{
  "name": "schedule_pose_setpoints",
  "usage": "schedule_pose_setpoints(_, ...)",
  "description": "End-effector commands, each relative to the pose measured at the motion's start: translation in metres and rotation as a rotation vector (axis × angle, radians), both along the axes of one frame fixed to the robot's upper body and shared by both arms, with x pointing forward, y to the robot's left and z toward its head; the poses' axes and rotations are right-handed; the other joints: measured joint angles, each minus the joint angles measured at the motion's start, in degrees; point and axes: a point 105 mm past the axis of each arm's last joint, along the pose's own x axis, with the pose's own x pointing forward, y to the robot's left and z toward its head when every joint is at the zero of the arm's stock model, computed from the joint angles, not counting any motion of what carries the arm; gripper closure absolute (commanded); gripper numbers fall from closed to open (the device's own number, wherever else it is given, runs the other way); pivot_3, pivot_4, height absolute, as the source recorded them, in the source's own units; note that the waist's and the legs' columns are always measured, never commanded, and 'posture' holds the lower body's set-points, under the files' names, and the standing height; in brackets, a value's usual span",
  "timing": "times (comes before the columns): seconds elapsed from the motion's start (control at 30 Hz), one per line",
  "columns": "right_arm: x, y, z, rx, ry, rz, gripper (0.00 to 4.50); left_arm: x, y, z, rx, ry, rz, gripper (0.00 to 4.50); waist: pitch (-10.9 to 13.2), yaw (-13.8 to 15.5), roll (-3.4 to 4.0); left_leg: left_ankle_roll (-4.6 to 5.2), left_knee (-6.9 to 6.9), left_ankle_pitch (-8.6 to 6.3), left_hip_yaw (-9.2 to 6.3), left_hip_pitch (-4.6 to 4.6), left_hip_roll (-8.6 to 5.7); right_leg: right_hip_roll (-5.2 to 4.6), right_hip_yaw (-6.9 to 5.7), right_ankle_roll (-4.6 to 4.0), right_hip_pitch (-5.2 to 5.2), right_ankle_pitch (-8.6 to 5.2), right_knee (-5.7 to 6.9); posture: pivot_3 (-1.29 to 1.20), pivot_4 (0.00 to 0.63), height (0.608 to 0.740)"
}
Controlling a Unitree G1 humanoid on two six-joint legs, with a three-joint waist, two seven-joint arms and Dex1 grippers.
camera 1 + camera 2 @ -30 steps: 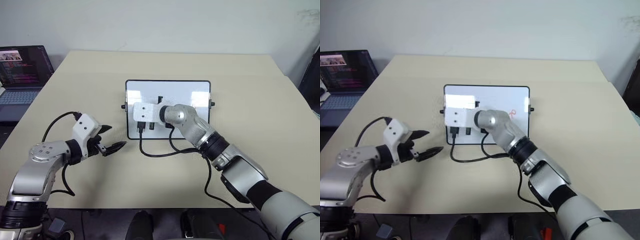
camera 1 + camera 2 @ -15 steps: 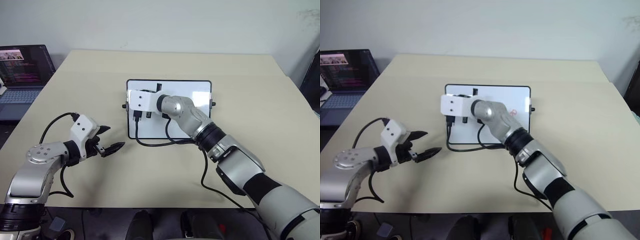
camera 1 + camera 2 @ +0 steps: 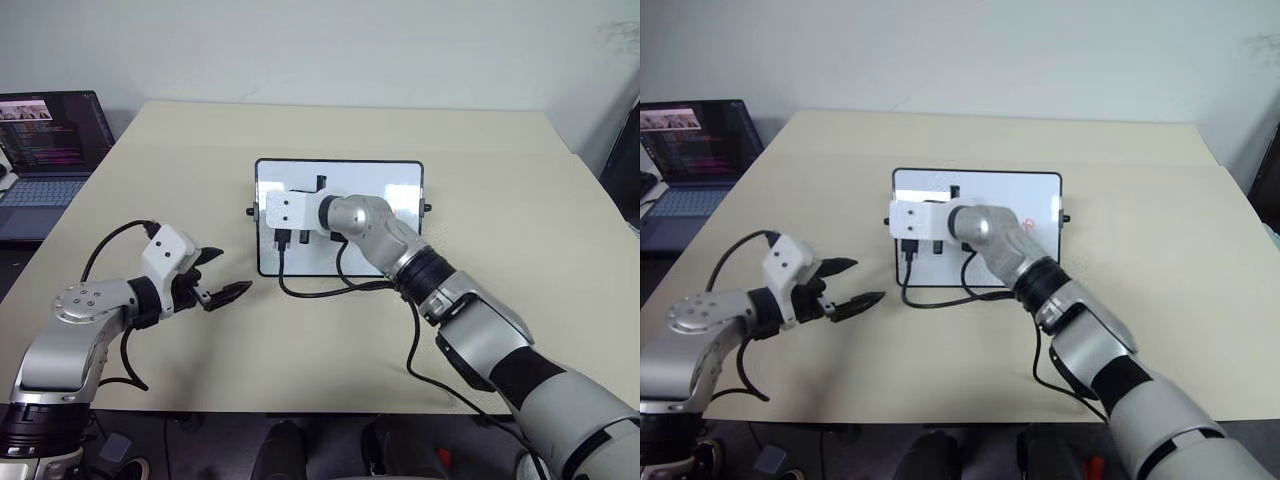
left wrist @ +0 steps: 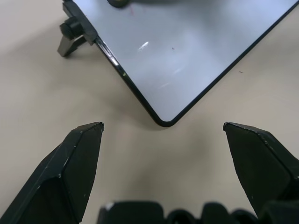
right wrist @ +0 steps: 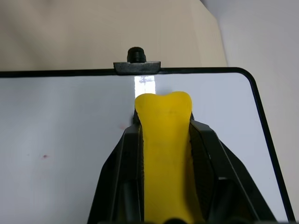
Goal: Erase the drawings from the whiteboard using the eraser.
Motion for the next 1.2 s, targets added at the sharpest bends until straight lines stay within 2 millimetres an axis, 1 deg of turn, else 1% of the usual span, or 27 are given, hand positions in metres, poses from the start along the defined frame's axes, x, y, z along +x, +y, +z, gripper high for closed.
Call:
schedule_pose_setpoints(0.03, 0.0, -0.022, -0.031, -0.119, 0.104, -0.026, 3.5, 0.0, -0.005, 0.016, 0.003, -0.052, -0.053, 0.0, -0.02, 0.08, -0.02, 0.0, -0.01, 0.0, 0.0, 0.0, 0.0, 0.0, -0.01, 0.0, 0.0, 0.0, -0.01, 0.0, 0.15, 0.74)
schedule_pose_setpoints(0.1, -0.005, -0.024, -0.038, -0.147, 0.133, -0.009, 3.5, 0.001, -0.004, 0.018, 0.005, -0.056, -0.056, 0.0, -0.01, 0.05, -0.02, 0.0, 0.0, 0.0, 0.0, 0.0, 0.0, -0.01, -0.03, 0.0, 0.04, 0.0, -0.04, 0.0, 0.15, 0.74)
schedule_pose_setpoints(0.17, -0.005, -0.023, -0.037, -0.143, 0.119, -0.012, 3.5, 0.002, -0.005, 0.02, 0.003, -0.059, -0.066, 0.0, -0.01, -0.05, -0.01, 0.0, 0.0, 0.0, 0.0, 0.06, 0.0, -0.01, 0.01, 0.0, 0.05, 0.0, 0.0, 0.0, 0.15, 0.74)
schedule_pose_setpoints(0.23, 0.001, -0.022, -0.025, -0.102, 0.056, -0.041, 3.5, 0.001, -0.007, 0.02, 0.002, -0.053, -0.087, 0.0, -0.01, -0.06, 0.0, 0.01, 0.0, 0.0, 0.0, 0.11, 0.01, 0.0, 0.01, 0.0, 0.05, 0.0, 0.05, 0.0, 0.15, 0.74)
schedule_pose_setpoints(0.3, 0.009, -0.023, -0.008, -0.039, 0.0, -0.077, 3.5, -0.001, -0.01, 0.02, -0.004, -0.048, -0.111, 0.0, 0.0, -0.06, 0.0, 0.01, 0.0, 0.01, 0.01, 0.12, 0.01, 0.01, -0.02, 0.0, 0.07, 0.0, 0.06, 0.0, 0.15, 0.74)
schedule_pose_setpoints(0.33, 0.011, -0.024, -0.005, -0.027, -0.004, -0.086, 3.5, -0.001, -0.011, 0.02, -0.007, -0.048, -0.118, 0.0, 0.0, -0.04, 0.0, 0.02, 0.0, 0.02, 0.02, 0.12, 0.0, 0.01, -0.02, 0.0, 0.07, 0.0, 0.07, 0.0, 0.15, 0.74)
schedule_pose_setpoints(0.4, 0.011, -0.028, -0.011, -0.051, 0.022, -0.087, 3.5, -0.001, -0.013, 0.02, -0.009, -0.048, -0.125, 0.0, 0.0, 0.05, 0.0, 0.04, 0.01, 0.03, 0.02, 0.12, 0.0, 0.01, -0.02, 0.0, 0.07, 0.0, 0.07, 0.0, 0.15, 0.74)
schedule_pose_setpoints(0.57, -0.003, -0.034, -0.043, -0.149, 0.148, -0.045, 3.5, -0.002, -0.017, 0.019, -0.018, -0.044, -0.143, 0.0, -0.01, 0.12, -0.01, 0.04, 0.01, 0.03, 0.02, 0.09, -0.02, 0.0, -0.02, 0.0, 0.08, 0.0, 0.03, 0.0, 0.15, 0.74)
schedule_pose_setpoints(0.63, -0.007, -0.035, -0.047, -0.165, 0.169, -0.033, 3.5, -0.001, -0.018, 0.019, -0.02, -0.044, -0.149, 0.0, -0.01, 0.09, -0.02, 0.05, 0.0, 0.03, 0.01, 0.1, -0.01, 0.0, 0.01, 0.01, 0.08, 0.0, 0.02, 0.0, 0.15, 0.74)
schedule_pose_setpoints(0.7, -0.006, -0.035, -0.042, -0.152, 0.152, -0.041, 3.5, -0.001, -0.02, 0.019, -0.022, -0.042, -0.158, 0.0, -0.01, 0.05, -0.01, 0.05, 0.0, 0.03, 0.01, 0.11, -0.01, 0.0, 0.0, 0.01, 0.08, 0.0, 0.02, 0.0, 0.15, 0.74)
schedule_pose_setpoints(0.73, -0.003, -0.035, -0.036, -0.134, 0.123, -0.054, 3.5, -0.001, -0.02, 0.019, -0.023, -0.041, -0.162, 0.0, -0.01, 0.03, -0.01, 0.05, -0.01, 0.03, 0.01, 0.12, -0.01, 0.0, 0.0, 0.0, 0.08, 0.0, 0.04, 0.0, 0.15, 0.74)
schedule_pose_setpoints(0.83, 0.012, -0.036, -0.006, -0.027, 0.006, -0.119, 3.5, -0.001, -0.022, 0.019, -0.026, -0.038, -0.171, 0.0, 0.0, 0.02, 0.01, 0.05, 0.0, 0.03, 0.02, 0.12, 0.0, 0.02, -0.02, 0.0, 0.08, 0.0, 0.05, 0.0, 0.15, 0.74)
schedule_pose_setpoints(0.9, 0.017, -0.04, 0.0, -0.003, -0.004, -0.14, 3.5, 0.0, -0.023, 0.019, -0.028, -0.038, -0.177, 0.0, 0.01, 0.07, 0.02, 0.07, 0.01, 0.05, 0.03, 0.12, -0.01, 0.02, -0.02, 0.0, 0.08, 0.0, 0.06, 0.0, 0.15, 0.74)
schedule_pose_setpoints(0.97, 0.017, -0.046, -0.004, -0.021, 0.018, -0.147, 3.5, 0.0, -0.024, 0.019, -0.031, -0.038, -0.183, 0.0, -0.01, 0.19, -0.01, 0.1, 0.01, 0.07, 0.03, 0.11, -0.02, 0.01, -0.02, 0.01, 0.08, 0.0, 0.05, 0.0, 0.15, 0.74)
schedule_pose_setpoints(1.03, 0.013, -0.05, -0.017, -0.06, 0.07, -0.133, 3.5, 0.001, -0.026, 0.019, -0.034, -0.036, -0.191, 0.0, 0.0, 0.2, 0.0, 0.1, 0.02, 0.07, 0.04, 0.1, -0.04, 0.0, -0.01, 0.01, 0.09, 0.0, 0.03, 0.0, 0.15, 0.74)
schedule_pose_setpoints(1.1, 0.003, -0.047, -0.03, -0.096, 0.127, -0.091, 3.5, 0.002, -0.027, 0.019, -0.037, -0.035, -0.197, 0.0, -0.01, 0.22, -0.01, 0.1, 0.01, 0.07, 0.03, 0.07, -0.04, 0.0, -0.02, 0.01, 0.09, 0.0, 0.0, 0.0, 0.15, 0.74)
schedule_pose_setpoints(1.13, -0.003, -0.042, -0.034, -0.109, 0.147, -0.058, 3.5, 0.002, -0.028, 0.019, -0.038, -0.034, -0.202, 0.0, -0.01, 0.19, -0.01, 0.1, 0.01, 0.07, 0.04, 0.07, -0.04, 0.0, -0.02, 0.01, 0.09, 0.0, -0.01, 0.0, 0.15, 0.74)
schedule_pose_setpoints(1.2, -0.011, -0.035, -0.038, -0.118, 0.158, -0.025, 3.5, 0.002, -0.029, 0.018, -0.039, -0.032, -0.207, 0.0, 0.0, -0.04, 0.0, 0.11, -0.02, 0.06, 0.02, 0.09, -0.03, 0.0, 0.0, 0.01, 0.09, 0.0, -0.01, 0.0, 0.15, 0.74)
